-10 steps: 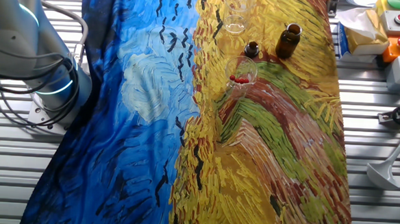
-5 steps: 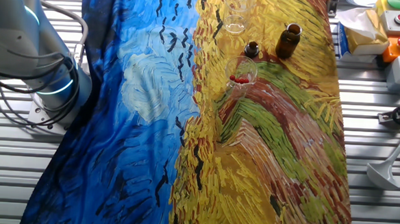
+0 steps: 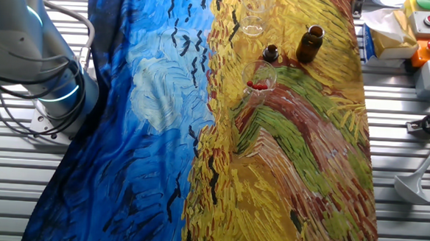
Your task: Transfer liquid using a dropper
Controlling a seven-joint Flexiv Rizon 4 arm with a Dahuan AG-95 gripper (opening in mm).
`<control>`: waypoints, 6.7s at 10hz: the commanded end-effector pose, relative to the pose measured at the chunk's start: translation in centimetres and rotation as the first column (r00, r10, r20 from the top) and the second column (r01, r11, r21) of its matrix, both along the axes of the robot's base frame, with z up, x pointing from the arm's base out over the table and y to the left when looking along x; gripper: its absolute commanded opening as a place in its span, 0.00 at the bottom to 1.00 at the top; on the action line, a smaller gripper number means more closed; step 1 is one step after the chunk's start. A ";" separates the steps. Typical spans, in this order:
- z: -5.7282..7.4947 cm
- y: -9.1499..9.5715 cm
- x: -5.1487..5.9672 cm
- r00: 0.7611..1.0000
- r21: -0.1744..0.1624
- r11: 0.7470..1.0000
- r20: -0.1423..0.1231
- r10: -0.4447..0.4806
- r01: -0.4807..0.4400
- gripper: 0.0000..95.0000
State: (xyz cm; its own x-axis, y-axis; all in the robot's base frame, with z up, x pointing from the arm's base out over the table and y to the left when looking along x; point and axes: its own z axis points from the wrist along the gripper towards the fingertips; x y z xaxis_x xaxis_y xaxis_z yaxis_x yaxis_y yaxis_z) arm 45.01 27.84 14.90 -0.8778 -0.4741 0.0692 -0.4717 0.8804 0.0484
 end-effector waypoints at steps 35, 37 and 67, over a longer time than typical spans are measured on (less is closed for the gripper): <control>-2.8 0.5 -1.7 0.998 0.024 0.997 0.000 0.069 -0.069 0.20; -2.8 0.1 -2.3 0.998 0.025 0.998 0.001 0.064 -0.064 0.20; 0.1 0.3 -2.9 0.999 0.123 0.992 -0.027 0.037 -0.034 0.00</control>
State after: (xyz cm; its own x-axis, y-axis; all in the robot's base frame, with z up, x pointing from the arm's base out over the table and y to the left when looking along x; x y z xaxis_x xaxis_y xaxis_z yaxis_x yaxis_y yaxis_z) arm 42.13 28.17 15.00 -0.8584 -0.5118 0.0345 -0.4995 0.8494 0.1704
